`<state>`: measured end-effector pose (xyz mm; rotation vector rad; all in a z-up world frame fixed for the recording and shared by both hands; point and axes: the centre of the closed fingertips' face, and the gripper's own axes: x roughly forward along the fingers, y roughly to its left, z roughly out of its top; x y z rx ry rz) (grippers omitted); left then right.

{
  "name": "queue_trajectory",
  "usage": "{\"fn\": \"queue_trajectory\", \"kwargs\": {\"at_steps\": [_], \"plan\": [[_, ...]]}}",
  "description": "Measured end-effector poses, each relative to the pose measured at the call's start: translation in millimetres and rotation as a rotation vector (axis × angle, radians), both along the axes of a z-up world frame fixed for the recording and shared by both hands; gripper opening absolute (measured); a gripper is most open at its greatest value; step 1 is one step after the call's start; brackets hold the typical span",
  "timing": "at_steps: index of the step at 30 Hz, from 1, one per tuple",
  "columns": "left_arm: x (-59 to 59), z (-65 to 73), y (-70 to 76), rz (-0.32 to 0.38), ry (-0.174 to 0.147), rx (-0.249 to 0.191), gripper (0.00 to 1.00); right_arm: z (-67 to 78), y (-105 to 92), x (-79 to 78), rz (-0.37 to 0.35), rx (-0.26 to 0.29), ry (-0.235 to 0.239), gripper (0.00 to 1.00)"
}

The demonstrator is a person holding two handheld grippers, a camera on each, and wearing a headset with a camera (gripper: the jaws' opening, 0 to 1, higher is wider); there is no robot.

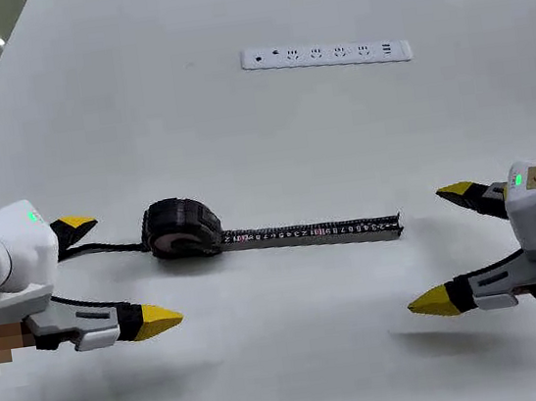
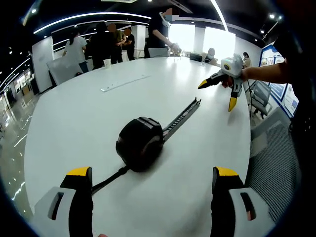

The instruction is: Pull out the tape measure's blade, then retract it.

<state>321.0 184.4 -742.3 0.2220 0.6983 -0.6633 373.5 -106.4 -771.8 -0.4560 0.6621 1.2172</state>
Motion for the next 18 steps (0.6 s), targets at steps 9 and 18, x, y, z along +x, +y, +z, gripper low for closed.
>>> {"fn": "queue_trajectory", "kwargs": {"at_steps": [9,18], "plan": [[0.4,1.0,-1.4,0.021,-0.040,0.002,0.99,-0.2,1.5,-4.2,-0.053,0.033,-0.004,0.99],[-3.1,2.7,-9.6,0.063,-0.058,-0.035,0.99,2.4,3.4,-7.9,-0.108,0.060,-0.005,0.99]]}}
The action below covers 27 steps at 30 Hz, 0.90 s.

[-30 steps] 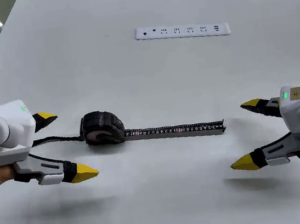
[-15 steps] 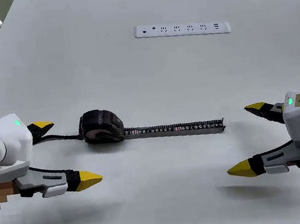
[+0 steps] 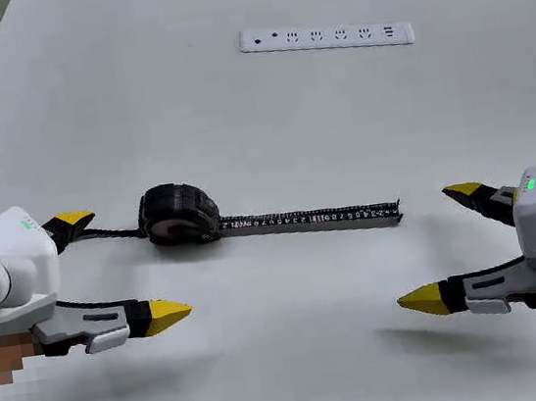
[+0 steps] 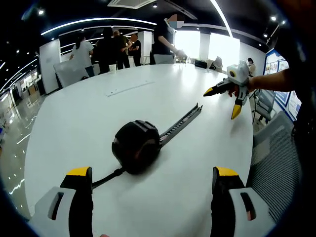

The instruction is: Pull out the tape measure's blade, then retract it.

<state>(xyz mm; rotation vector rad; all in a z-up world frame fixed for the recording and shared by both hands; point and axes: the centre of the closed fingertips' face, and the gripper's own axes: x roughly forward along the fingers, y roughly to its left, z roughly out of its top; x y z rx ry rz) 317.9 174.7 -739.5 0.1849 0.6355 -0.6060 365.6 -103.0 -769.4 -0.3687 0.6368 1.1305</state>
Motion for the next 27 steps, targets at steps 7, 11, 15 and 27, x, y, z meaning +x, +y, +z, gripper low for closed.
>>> {"fn": "queue_trajectory", "kwargs": {"at_steps": [7,11,15,27], "plan": [[-5.7,-3.8,-9.6,0.028,-0.007,-0.017,0.99,3.0,0.7,-3.9,-0.040,0.016,-0.002,0.99],[-10.5,-5.0,-14.5,0.049,-0.006,-0.028,0.99,6.0,0.0,-4.4,-0.084,0.027,-0.005,0.99],[-12.6,-4.0,-19.6,0.073,-0.015,-0.039,0.99,8.7,1.3,-7.8,-0.112,0.039,-0.011,0.99],[-14.5,-1.1,-28.9,0.120,-0.028,-0.049,0.99,13.5,4.7,-14.6,-0.185,0.073,-0.016,0.99]]}}
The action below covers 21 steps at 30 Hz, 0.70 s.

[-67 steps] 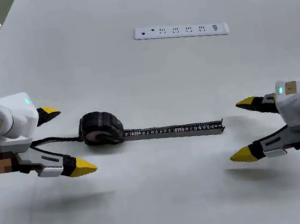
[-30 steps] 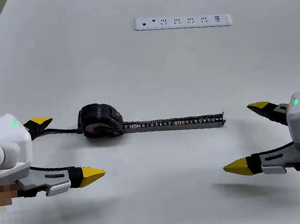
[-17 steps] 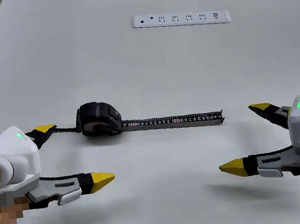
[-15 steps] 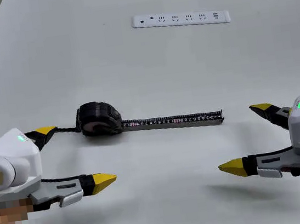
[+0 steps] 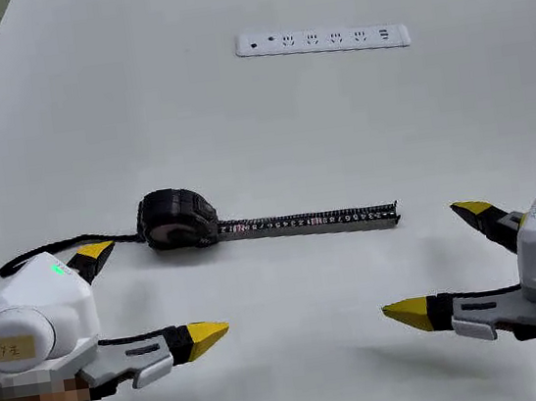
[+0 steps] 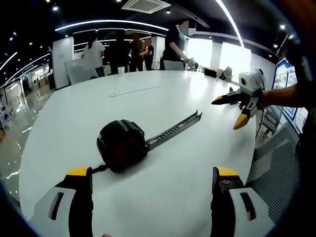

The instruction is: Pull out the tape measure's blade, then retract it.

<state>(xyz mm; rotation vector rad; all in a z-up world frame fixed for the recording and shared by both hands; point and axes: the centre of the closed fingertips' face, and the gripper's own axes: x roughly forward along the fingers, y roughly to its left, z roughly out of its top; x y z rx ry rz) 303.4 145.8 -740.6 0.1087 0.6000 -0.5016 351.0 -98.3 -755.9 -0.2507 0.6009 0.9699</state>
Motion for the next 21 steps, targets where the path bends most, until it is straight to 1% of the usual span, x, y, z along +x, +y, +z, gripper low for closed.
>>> {"fn": "queue_trajectory", "kwargs": {"at_steps": [3,5,8,11,15,19,21], "plan": [[0.7,3.7,1.0,0.029,-0.008,-0.009,0.99,0.2,1.6,-2.5,-0.023,-0.003,0.004,0.99],[1.0,5.4,0.4,0.038,-0.005,-0.017,0.99,0.7,2.9,-4.1,-0.032,-0.001,0.001,0.99],[2.4,8.1,-0.4,0.061,-0.011,-0.017,0.99,1.3,4.7,-6.2,-0.059,0.012,0.008,0.99],[3.4,8.7,-1.4,0.071,-0.014,-0.021,0.99,2.5,8.0,-9.4,-0.065,0.022,0.007,0.99],[4.5,9.4,-3.1,0.088,-0.016,-0.019,0.99,5.1,10.8,-9.5,-0.079,0.030,0.010,0.99],[6.0,11.5,-4.5,0.112,-0.028,-0.023,0.99,7.6,13.0,-8.9,-0.092,0.029,0.010,0.99],[7.5,11.0,-3.9,0.124,-0.025,-0.030,0.99,9.0,14.3,-8.9,-0.099,0.035,0.012,0.99]]}}
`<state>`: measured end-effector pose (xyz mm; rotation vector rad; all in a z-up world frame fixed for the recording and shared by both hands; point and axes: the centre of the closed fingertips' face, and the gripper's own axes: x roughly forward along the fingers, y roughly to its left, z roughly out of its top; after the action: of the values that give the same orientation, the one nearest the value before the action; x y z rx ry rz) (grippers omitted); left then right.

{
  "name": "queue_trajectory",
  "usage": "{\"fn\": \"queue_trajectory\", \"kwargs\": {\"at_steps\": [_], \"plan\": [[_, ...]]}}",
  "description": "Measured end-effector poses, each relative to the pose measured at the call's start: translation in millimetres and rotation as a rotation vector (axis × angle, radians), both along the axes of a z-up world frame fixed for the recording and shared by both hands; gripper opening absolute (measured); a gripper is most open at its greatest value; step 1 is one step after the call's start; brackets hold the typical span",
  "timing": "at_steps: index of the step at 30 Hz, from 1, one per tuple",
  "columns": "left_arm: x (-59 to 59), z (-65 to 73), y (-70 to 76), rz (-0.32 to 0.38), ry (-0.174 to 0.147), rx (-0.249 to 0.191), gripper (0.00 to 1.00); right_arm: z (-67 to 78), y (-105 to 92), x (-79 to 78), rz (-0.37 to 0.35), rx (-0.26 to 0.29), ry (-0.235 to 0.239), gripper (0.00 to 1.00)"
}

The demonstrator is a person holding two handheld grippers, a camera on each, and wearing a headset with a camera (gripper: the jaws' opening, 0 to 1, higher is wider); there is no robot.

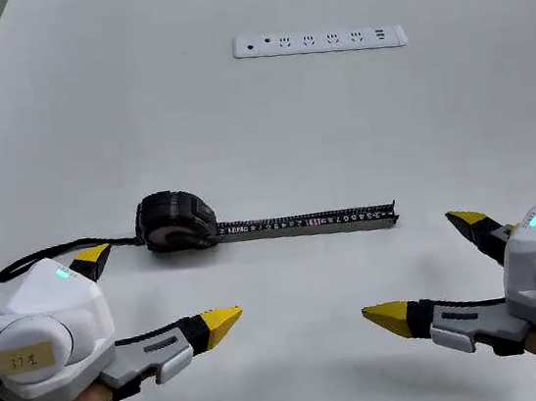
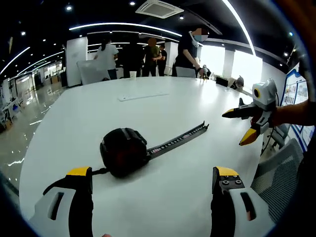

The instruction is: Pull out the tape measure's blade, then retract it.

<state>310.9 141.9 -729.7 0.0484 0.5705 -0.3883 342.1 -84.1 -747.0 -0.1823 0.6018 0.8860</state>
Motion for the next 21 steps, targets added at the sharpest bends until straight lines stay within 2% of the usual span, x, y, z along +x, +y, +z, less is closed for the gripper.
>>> {"fn": "queue_trajectory", "kwargs": {"at_steps": [10,21], "plan": [[5.9,-0.4,0.3,0.056,0.000,-0.021,0.99,1.9,2.0,-1.9,-0.010,0.003,0.003,0.99],[3.3,-3.6,-2.4,0.066,0.017,-0.007,0.99,3.1,4.6,-3.4,-0.011,0.008,0.006,0.99]]}}
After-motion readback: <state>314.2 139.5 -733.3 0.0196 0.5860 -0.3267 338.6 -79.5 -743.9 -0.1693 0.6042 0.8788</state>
